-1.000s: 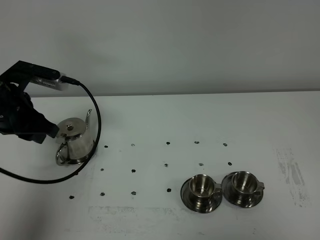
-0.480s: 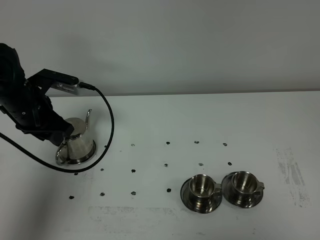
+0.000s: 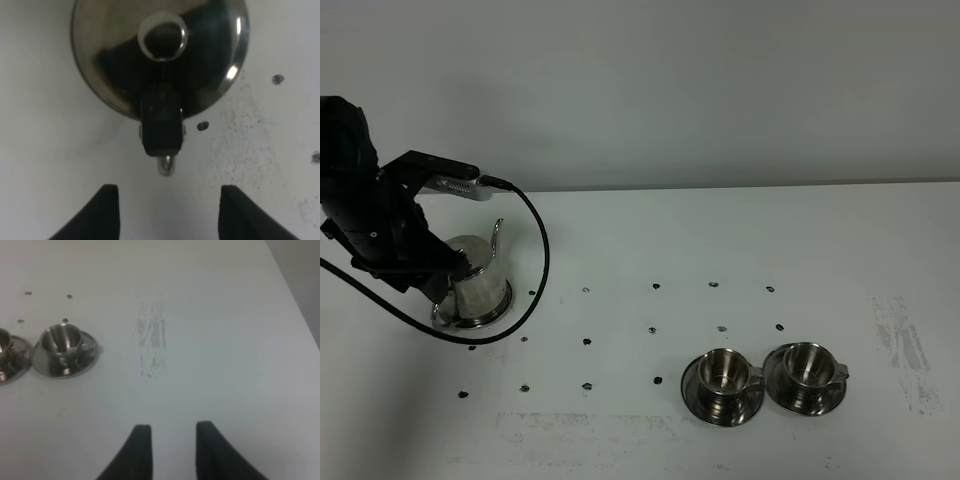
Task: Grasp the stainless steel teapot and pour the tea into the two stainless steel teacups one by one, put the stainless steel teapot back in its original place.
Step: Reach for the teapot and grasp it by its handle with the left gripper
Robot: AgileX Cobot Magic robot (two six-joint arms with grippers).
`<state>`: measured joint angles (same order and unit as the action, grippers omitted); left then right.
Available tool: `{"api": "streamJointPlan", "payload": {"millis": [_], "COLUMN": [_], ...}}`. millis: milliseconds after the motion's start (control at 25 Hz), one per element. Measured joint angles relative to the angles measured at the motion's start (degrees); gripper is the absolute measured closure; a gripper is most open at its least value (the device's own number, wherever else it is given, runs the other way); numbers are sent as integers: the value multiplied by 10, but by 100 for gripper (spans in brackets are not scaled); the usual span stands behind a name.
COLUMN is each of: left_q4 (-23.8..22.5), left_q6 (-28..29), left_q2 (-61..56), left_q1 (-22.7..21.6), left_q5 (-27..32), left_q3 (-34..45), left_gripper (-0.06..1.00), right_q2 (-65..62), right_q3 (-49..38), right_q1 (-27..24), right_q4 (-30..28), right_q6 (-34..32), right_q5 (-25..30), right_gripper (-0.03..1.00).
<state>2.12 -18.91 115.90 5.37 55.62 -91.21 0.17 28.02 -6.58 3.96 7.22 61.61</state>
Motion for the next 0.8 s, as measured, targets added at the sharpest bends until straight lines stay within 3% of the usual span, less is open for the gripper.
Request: {"api": "streamJointPlan", "payload": {"millis": [800], "left_q4": [-3], "left_q6": [43], "left_q2": [49], "left_q1": [0], "left_q5": [8], "left_q3": [-46], "left_gripper": [43], "right_q2": [0], "right_q3": [0], "right_q1": [0], "right_q4": [0], "right_q6": [0], "right_q5": [0], "right_gripper": [73]}}
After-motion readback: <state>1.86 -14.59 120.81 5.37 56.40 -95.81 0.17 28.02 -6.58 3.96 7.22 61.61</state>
